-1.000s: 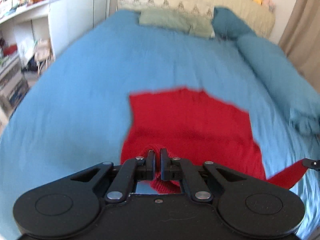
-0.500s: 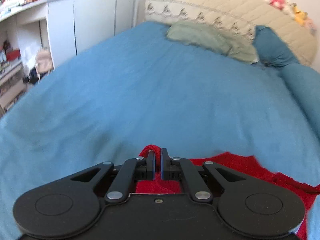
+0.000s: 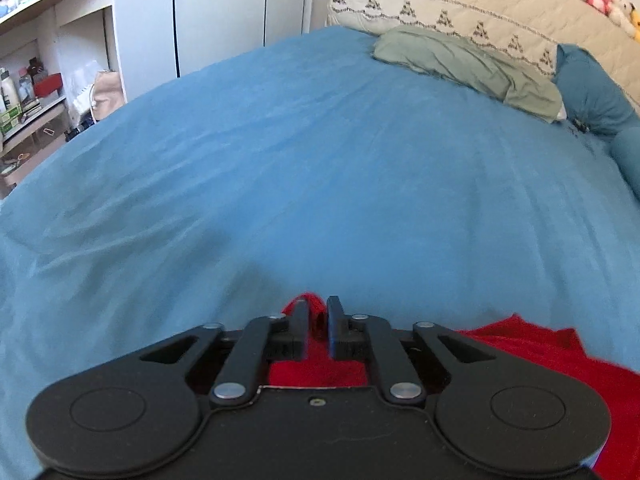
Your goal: Fold small clothes
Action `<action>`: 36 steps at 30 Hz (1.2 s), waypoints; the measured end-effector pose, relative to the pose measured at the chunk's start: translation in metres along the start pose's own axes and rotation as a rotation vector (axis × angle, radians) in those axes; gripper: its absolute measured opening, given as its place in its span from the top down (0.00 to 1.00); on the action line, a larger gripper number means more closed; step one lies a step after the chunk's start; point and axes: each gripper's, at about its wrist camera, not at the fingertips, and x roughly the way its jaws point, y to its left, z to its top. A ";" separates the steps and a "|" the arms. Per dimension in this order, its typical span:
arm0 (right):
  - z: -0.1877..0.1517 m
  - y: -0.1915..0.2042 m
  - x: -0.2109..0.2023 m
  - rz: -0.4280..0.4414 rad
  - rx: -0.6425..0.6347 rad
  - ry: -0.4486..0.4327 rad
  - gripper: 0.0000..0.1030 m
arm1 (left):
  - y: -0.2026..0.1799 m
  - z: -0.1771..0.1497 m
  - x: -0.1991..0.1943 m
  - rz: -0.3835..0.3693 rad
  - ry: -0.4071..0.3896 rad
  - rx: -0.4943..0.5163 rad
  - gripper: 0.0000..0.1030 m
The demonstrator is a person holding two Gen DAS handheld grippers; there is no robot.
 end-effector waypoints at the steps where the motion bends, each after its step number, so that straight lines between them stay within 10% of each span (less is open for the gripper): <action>1: 0.000 0.003 -0.004 0.000 -0.020 -0.010 0.56 | 0.000 -0.001 -0.005 0.000 -0.011 -0.006 0.50; 2: -0.002 0.005 -0.010 0.004 -0.038 -0.028 0.28 | 0.000 -0.001 -0.011 -0.004 -0.028 -0.009 0.25; 4: -0.006 0.013 -0.024 0.005 -0.091 -0.080 0.05 | 0.000 0.001 -0.024 -0.006 -0.078 0.008 0.12; 10: -0.032 0.030 -0.052 0.082 -0.212 -0.051 0.00 | 0.000 -0.015 -0.069 -0.045 -0.090 0.153 0.00; 20: -0.107 0.028 -0.028 0.029 -0.280 0.104 0.00 | 0.002 -0.106 -0.032 -0.086 0.192 0.320 0.00; 27: -0.108 0.037 -0.028 0.003 -0.309 0.084 0.00 | -0.007 -0.107 -0.044 -0.075 0.182 0.304 0.00; 36: -0.120 0.049 -0.128 -0.001 -0.279 0.017 0.00 | -0.024 -0.090 -0.121 -0.070 0.152 0.230 0.00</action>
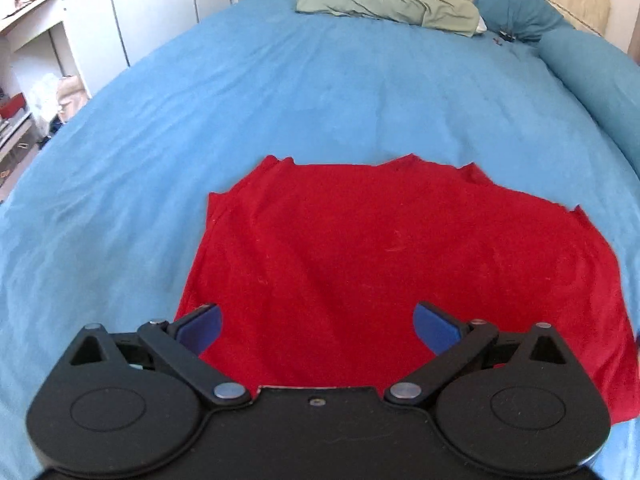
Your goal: Fold small clothes
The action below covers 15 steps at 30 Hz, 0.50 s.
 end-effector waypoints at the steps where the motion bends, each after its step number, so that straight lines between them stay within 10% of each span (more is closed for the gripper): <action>1: -0.009 0.002 -0.010 -0.015 0.023 0.008 0.00 | -0.005 -0.001 -0.004 0.006 0.003 0.009 0.00; 15: -0.094 -0.033 0.012 -0.089 0.477 0.036 0.09 | -0.038 -0.039 0.014 -0.017 0.083 0.035 0.00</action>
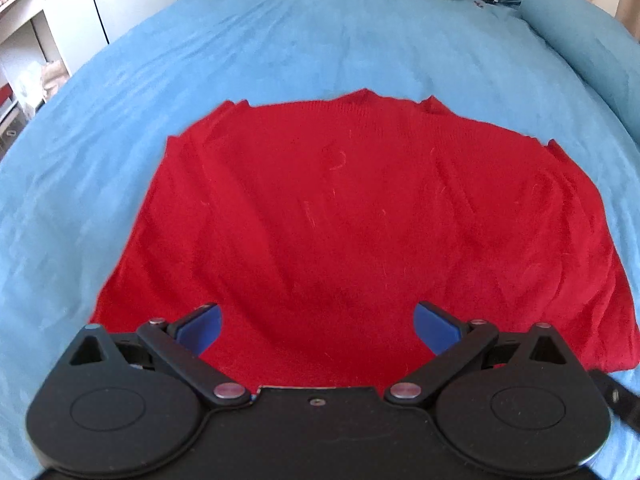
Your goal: Fold small clothes
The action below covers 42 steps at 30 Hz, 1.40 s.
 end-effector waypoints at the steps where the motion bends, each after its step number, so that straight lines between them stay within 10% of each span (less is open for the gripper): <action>1: 0.005 -0.002 0.005 -0.002 0.010 -0.021 0.11 | 0.001 0.000 0.003 -0.004 0.003 -0.007 0.00; 18: 0.087 -0.009 0.067 0.159 -0.085 0.009 0.26 | 0.005 0.045 0.049 -0.023 -0.006 0.010 0.00; 24: 0.095 0.002 0.070 0.129 -0.164 0.010 0.66 | 0.005 0.047 0.069 -0.007 0.022 0.032 0.00; 27: 0.099 0.015 0.053 0.151 -0.179 -0.012 0.70 | 0.001 0.047 0.071 0.006 0.028 0.063 0.00; 36: 0.121 0.140 0.011 0.354 -0.287 -0.050 0.71 | 0.031 0.063 0.044 0.005 0.032 0.082 0.00; 42: 0.077 0.254 0.024 0.483 -0.445 0.037 0.72 | 0.109 0.054 0.013 0.048 0.044 0.017 0.00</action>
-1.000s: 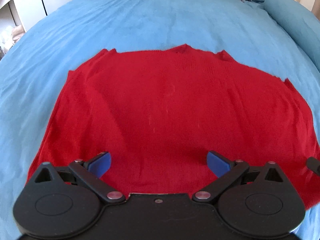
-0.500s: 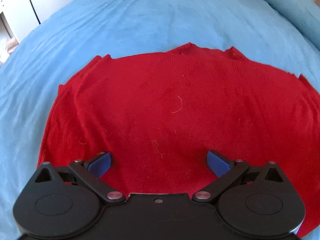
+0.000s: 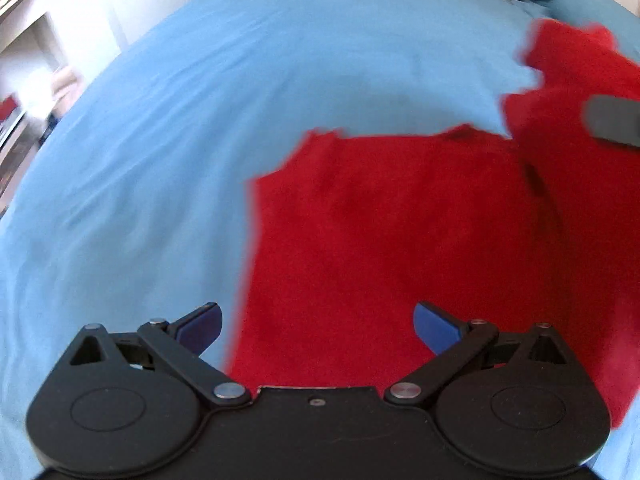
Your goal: Fold small clothes
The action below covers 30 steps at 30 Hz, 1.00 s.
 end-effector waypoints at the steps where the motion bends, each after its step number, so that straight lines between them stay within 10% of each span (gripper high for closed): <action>1: -0.007 0.015 0.020 0.013 -0.010 0.039 0.72 | 0.017 -0.006 -0.002 0.008 0.011 -0.014 0.00; 9: -0.069 0.064 0.108 -0.067 -0.161 0.199 0.64 | 0.091 -0.046 -0.002 0.035 0.052 -0.073 0.00; 13: -0.059 0.069 0.077 -0.030 -0.198 0.123 0.18 | 0.100 -0.051 -0.004 0.018 0.046 -0.079 0.00; 19: -0.047 0.051 -0.001 -0.061 -0.227 0.006 0.00 | 0.095 -0.051 -0.023 -0.011 0.006 -0.060 0.00; 30: -0.091 0.007 0.018 -0.126 -0.161 0.083 0.12 | 0.083 -0.039 -0.015 -0.030 0.002 -0.038 0.00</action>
